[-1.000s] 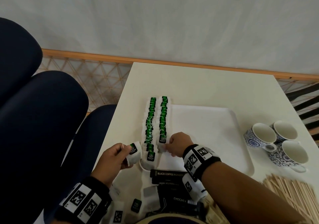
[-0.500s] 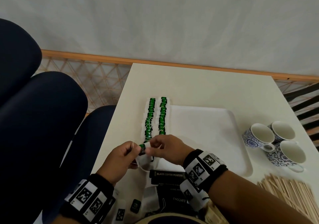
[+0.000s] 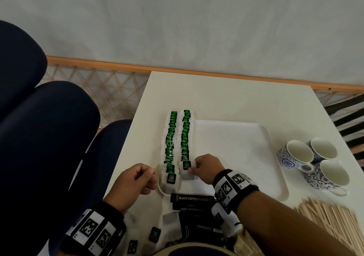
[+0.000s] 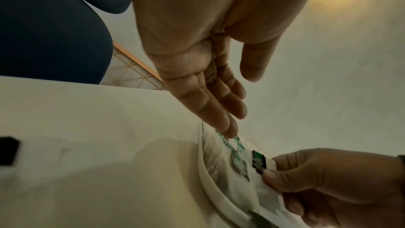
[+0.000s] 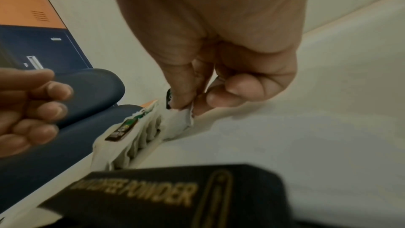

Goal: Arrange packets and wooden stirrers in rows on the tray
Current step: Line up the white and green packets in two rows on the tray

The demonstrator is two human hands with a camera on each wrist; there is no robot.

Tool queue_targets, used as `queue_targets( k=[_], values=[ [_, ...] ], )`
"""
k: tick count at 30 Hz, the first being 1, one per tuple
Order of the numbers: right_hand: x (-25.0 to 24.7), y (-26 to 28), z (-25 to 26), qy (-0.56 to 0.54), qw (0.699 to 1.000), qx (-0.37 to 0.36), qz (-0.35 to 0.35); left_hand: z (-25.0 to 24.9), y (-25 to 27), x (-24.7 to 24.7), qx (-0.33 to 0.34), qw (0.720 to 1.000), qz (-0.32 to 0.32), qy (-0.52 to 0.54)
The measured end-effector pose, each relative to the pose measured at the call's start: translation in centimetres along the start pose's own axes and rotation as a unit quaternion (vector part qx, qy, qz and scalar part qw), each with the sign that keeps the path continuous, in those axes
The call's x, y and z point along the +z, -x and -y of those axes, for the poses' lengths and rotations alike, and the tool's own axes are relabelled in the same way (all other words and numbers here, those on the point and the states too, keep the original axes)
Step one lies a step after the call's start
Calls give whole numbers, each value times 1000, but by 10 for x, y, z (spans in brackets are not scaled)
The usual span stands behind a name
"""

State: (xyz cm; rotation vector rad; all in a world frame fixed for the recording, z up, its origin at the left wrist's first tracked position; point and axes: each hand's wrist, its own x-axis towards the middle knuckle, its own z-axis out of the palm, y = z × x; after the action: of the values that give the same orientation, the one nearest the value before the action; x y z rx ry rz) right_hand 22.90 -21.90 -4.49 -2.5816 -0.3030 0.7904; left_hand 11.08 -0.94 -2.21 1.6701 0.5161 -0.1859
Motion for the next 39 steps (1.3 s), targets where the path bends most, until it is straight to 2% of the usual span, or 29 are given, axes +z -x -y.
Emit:
queue_targets(
  k=[6, 9, 13, 15, 19, 29, 33, 36, 39],
  values=[
    [5, -5, 10, -65, 997, 30, -25, -1, 0, 1, -3, 1000, 1, 1],
    [7, -4, 11, -56, 998, 29, -27, 1, 0, 0, -7, 1000, -4, 5],
    [5, 4, 9, -84, 994, 29, -64, 2, 2, -2, -14, 1000, -7, 12],
    [3, 9, 7, -62, 996, -1, -65, 3, 3, -4, -15, 1000, -11, 13],
    [3, 9, 11, 29, 996, -78, -16, 4, 3, -4, -18, 1000, -11, 14],
    [6, 3, 18, 94, 992, -85, -2, 6, 6, -11, -15, 999, -30, 2],
    [7, 5, 19, 87, 991, -101, -14, 13, 12, -22, 7, 992, -63, -108],
    [8, 16, 25, 77, 984, -161, -28, 18, 21, -33, 34, 968, -82, -236],
    [10, 36, 38, 102, 968, -227, -5, 29, 28, -46, 15, 944, -62, -324]
  ],
)
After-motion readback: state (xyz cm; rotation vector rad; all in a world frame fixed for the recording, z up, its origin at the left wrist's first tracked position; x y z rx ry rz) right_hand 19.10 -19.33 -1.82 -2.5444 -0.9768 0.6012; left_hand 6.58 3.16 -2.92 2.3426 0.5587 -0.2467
